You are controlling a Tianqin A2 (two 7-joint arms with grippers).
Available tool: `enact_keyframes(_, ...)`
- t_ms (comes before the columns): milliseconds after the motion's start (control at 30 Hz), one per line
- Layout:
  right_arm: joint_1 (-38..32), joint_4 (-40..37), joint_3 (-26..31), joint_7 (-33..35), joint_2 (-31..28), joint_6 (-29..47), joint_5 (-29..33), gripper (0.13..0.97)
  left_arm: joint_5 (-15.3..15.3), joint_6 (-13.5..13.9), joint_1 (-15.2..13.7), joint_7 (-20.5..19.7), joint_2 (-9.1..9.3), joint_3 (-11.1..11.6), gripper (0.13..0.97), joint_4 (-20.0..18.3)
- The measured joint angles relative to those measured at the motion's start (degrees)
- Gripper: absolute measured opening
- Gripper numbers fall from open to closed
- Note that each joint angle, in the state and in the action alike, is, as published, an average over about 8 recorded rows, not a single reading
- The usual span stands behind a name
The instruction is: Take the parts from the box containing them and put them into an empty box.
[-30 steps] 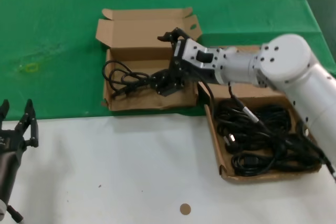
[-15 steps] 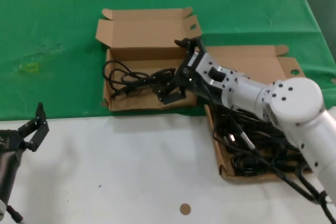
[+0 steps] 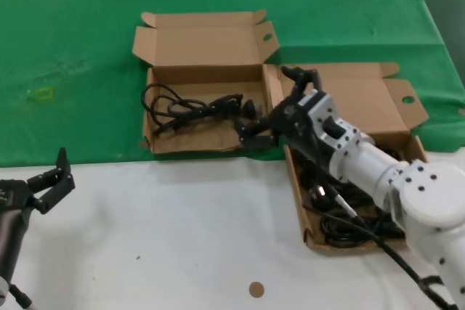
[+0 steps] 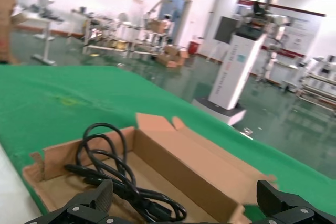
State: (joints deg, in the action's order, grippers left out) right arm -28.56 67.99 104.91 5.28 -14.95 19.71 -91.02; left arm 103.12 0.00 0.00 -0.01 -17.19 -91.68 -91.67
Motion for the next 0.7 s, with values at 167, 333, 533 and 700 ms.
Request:
enact_keyframes(167, 4.66, 3.87, -2.16, -0.86, -0.37, -3.22, -1.98, 0.966, 0.0, 0.0, 0.0, 0.0, 0.0, 0.0, 0.859, 0.0)
enact_keyframes(333, 9.32, 7.7, -4.3, -1.72, -0.73, -6.4, -3.94, 0.966, 0.0, 0.0, 0.0, 0.0, 0.0, 0.0, 0.918, 0.0)
enact_keyframes(533, 14.85, 12.32, -6.88, -2.75, -1.17, -10.24, -6.3, 0.966, 0.0, 0.0, 0.0, 0.0, 0.0, 0.0, 0.951, 0.0)
enact_keyframes(700, 19.52, 16.18, -9.04, -3.6, -1.53, -13.44, -8.28, 0.966, 0.01, 0.0, 0.0, 0.0, 0.0, 0.0, 0.966, 0.0)
